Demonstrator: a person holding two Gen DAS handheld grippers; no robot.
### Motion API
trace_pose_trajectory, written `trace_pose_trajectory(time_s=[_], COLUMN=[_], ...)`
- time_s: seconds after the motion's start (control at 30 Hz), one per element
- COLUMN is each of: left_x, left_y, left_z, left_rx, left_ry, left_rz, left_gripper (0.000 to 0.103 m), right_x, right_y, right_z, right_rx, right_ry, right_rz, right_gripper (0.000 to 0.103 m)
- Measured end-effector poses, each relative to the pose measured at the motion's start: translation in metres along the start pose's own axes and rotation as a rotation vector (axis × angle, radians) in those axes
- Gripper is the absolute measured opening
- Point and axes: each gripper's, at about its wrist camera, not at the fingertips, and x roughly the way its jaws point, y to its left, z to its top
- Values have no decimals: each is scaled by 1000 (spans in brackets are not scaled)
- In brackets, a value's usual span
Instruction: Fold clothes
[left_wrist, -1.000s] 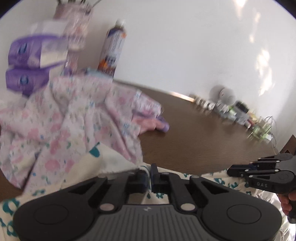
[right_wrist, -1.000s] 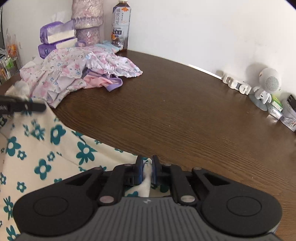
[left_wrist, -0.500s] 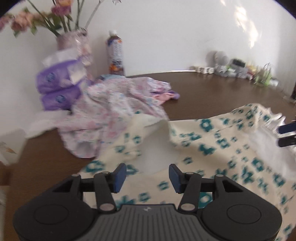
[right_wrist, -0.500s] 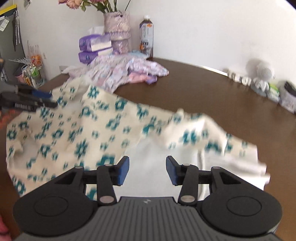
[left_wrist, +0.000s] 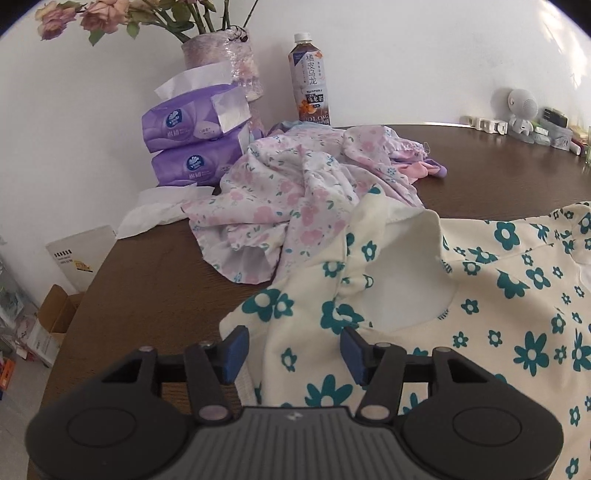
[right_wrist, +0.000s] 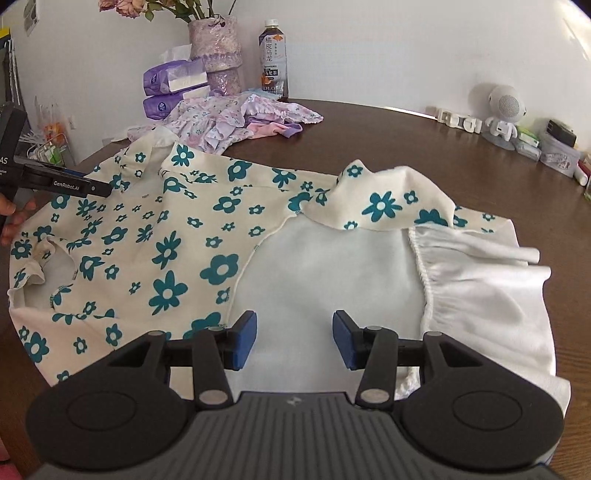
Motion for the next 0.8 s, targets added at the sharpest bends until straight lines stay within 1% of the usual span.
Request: trace_pose_trajectory(time_s=[0.03,0.07,0.1,0.2,0.27,0.37,0.43,0.5,0.53,0.6,0.63,0.73,0.8], left_x=[2,3,4,3,0,-4,-8,-13,-15,-20,-21,-25,-31], left_y=[-3,-5,-8,-16,-9,9,13,16,17,20,22,28,32], left_z=[1,2,3,2,-1,-4,-4,-4,-3,-5,-7,-18,-25], left_rx=[8,16,30,104,94,52,26,2,-10,-32,-39,-60,-79], left_ry=[6,12,11,-10,-12,-8,4,16,22,31,38,70,78], left_rz=[-22,-44,-53,-14,-1,31,18,1,-7,-33,-44,-76,-114], left_gripper=[18,3,2,1,1,1,2,10,12,30,31,28,8], right_x=[0,1,1,2,0,-1,-2,-2,-2,-4,-6,-21,-32], right_y=[0,0,1,6,10,9,7,6,5,1,-1,-9,-9], right_z=[0,-1,-1,-3,-5,-7,-7,-7,-7,-7,-7,-8,-9], right_rx=[2,4,4,-18,-34,-25,-24,-22,-19,7,27,90,95], right_ry=[-2,-4,-5,-8,-11,-15,-16,-16,-16,-17,-19,-43,-56], right_rz=[1,1,1,-22,-42,-41,-41,-40,-39,-32,-23,28,49], right_gripper=[47,48,48,49,49,49,49,49,50,51,51,51,51])
